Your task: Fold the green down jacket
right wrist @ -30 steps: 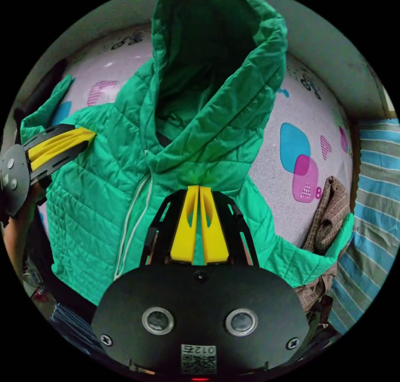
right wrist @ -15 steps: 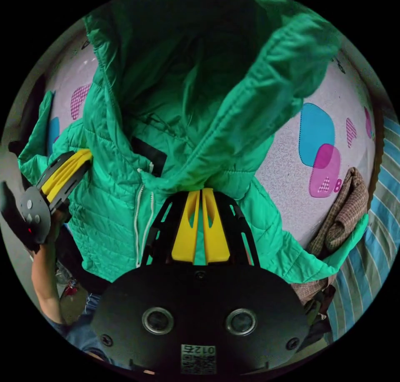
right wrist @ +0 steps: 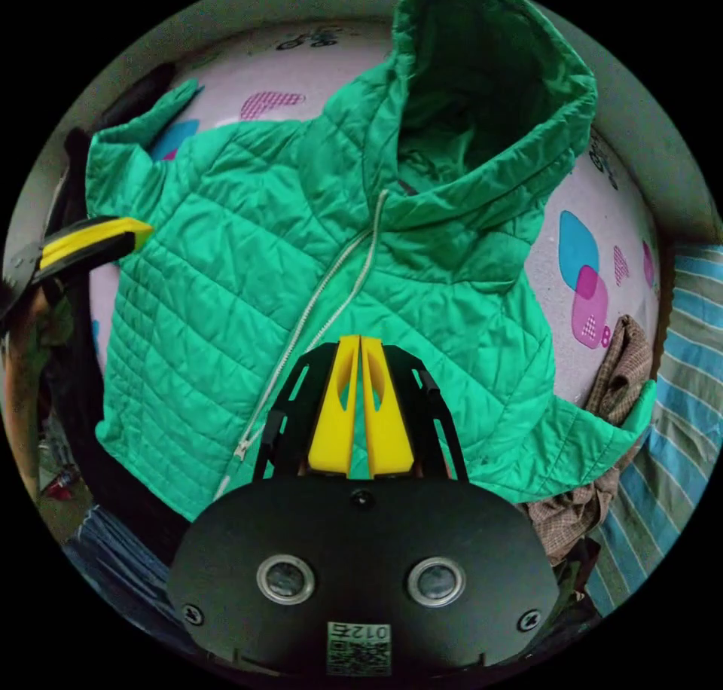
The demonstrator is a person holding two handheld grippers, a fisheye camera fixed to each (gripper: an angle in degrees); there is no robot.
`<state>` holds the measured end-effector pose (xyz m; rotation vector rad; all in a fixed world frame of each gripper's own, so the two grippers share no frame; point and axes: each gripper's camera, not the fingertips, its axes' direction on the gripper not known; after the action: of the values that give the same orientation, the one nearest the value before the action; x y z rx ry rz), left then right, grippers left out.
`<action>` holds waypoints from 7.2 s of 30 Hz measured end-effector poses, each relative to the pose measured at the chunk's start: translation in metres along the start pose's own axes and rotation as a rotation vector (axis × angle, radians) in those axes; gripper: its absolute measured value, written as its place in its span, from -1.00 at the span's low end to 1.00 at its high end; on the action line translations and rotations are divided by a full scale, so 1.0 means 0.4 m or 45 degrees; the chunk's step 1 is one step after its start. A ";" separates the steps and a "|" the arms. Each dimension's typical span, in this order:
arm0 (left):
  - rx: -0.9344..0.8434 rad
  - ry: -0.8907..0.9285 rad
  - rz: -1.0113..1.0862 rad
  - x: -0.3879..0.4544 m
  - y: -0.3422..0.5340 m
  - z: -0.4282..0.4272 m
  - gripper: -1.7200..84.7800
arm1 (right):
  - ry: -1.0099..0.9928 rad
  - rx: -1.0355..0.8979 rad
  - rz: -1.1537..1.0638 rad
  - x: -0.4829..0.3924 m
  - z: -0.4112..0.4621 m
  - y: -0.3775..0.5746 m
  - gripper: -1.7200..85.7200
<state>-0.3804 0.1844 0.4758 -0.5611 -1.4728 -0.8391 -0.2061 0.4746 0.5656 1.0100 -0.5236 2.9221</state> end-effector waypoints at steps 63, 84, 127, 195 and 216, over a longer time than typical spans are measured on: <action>0.345 -0.162 -0.588 -0.703 0.357 -0.257 -0.96 | 0.126 0.284 0.247 -0.111 0.264 0.197 -0.98; 0.964 0.031 -0.315 -0.330 0.809 -0.531 -0.96 | -0.631 0.481 0.229 -0.122 0.242 0.327 -0.98; 0.382 -0.030 0.129 -0.111 0.395 0.050 -0.93 | -0.683 0.718 0.659 0.441 0.161 0.510 -0.85; 0.382 0.131 -0.046 -0.499 0.258 0.205 -0.95 | -0.271 0.192 -0.411 -0.344 0.017 -0.449 -0.93; 0.234 -0.075 0.043 -0.364 0.015 0.272 -0.96 | -0.283 0.543 0.285 -0.020 0.196 0.190 -0.98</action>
<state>-0.4304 0.2936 0.3394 -0.4746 -1.5711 -0.6579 -0.1611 0.3792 0.5952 1.4147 -0.0018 3.2195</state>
